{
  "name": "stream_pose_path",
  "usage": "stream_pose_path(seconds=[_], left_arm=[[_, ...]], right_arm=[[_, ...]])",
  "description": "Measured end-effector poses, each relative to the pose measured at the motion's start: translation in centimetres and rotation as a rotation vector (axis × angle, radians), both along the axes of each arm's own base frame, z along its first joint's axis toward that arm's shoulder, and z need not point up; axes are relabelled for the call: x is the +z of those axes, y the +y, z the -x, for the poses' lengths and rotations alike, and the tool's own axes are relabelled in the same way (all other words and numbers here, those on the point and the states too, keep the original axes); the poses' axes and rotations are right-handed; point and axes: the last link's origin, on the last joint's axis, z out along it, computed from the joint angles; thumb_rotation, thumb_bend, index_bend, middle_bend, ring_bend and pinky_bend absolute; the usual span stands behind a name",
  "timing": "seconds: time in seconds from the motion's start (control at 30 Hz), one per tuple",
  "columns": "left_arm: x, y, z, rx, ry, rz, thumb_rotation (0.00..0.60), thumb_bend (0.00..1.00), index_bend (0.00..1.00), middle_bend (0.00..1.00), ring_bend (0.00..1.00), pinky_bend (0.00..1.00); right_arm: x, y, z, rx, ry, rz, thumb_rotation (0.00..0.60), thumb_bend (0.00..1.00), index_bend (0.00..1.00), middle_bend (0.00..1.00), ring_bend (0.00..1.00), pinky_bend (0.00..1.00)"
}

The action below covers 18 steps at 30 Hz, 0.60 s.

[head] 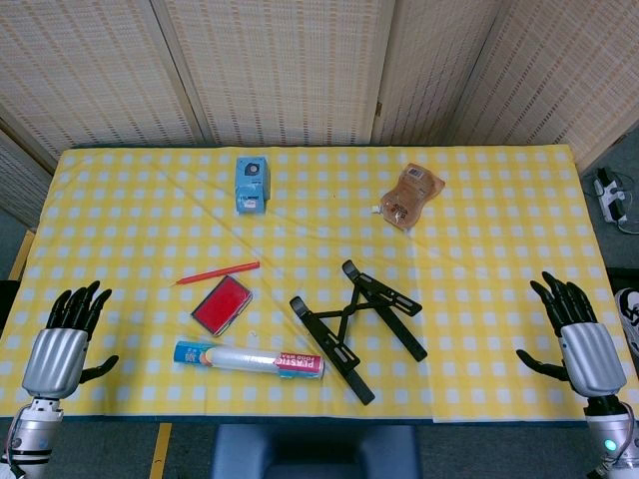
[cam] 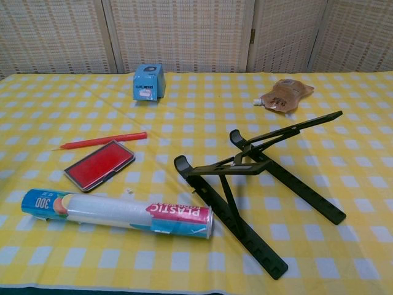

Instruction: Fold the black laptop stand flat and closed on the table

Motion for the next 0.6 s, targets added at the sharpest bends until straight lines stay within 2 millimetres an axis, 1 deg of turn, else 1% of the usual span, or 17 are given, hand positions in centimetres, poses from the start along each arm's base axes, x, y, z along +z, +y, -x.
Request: stream_pose_path(seconds=[0.3, 0.4, 0.6], left_arm=[[0.0, -0.1, 0.1, -0.001, -0.002, -0.002, 0.600, 0.18, 0.00, 0.00, 0.00, 0.00], [0.0, 0.0, 0.1, -0.001, -0.006, -0.003, 0.600, 0.18, 0.00, 0.00, 0.00, 0.00], [0.1, 0.0, 0.1, -0.004, -0.008, -0.005, 0.600, 0.18, 0.00, 0.00, 0.00, 0.00]], right_arm=[[-0.6, -0.6, -0.4, 0.022, 0.000, -0.031, 0.600, 0.19, 0.00, 0.00, 0.02, 0.00], [-1.1, -1.2, -0.9, 0.043, -0.009, -0.047, 0.600, 0.19, 0.00, 0.00, 0.02, 0.00], [-2.6, -3.5, -2.2, 0.093, -0.010, -0.100, 0.600, 0.19, 0.00, 0.00, 0.01, 0.00]])
